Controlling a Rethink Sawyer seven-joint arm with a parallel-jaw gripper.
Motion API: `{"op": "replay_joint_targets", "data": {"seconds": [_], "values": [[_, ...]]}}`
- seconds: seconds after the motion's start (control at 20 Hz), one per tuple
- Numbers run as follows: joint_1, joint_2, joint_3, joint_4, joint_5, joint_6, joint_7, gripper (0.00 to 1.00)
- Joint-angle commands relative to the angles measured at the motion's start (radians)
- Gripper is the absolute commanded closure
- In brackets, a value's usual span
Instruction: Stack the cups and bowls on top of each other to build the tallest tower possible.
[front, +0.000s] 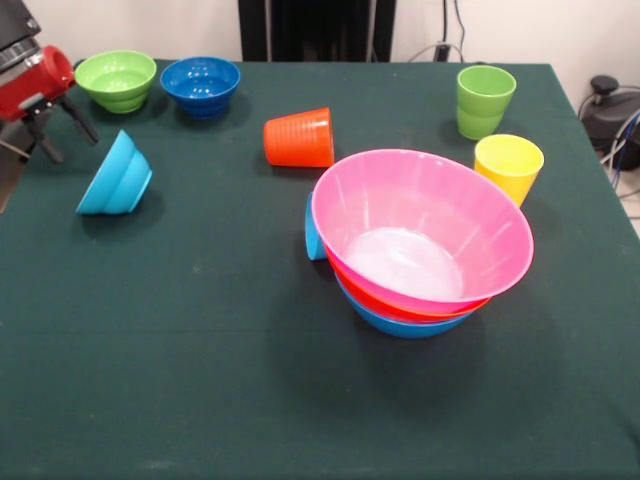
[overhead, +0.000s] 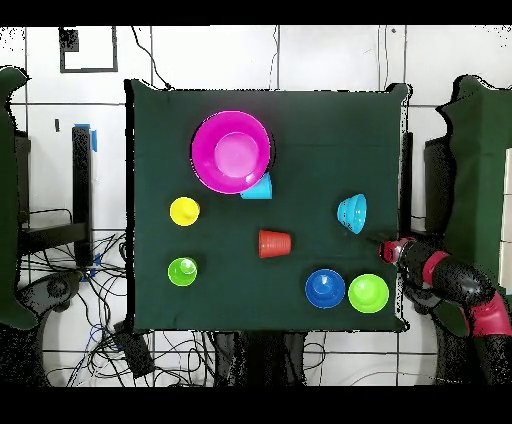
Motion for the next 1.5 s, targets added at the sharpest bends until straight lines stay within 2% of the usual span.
{"op": "replay_joint_targets", "data": {"seconds": [0.05, 0.5, 0.75, 1.0, 1.3, 1.5], "values": [[0.078, 0.048, -0.004, -0.068, -0.021, -0.016, -0.239, 0.00], [0.081, 0.026, -0.017, -0.004, -0.049, -0.130, -0.114, 0.00], [0.088, 0.019, -0.026, 0.007, -0.044, -0.155, -0.090, 0.00], [0.113, 0.005, -0.052, 0.045, -0.071, -0.238, -0.017, 0.00], [0.143, -0.027, -0.080, 0.069, -0.065, -0.284, 0.034, 0.00], [0.201, -0.080, -0.130, 0.079, -0.080, -0.343, 0.119, 0.00]]}}
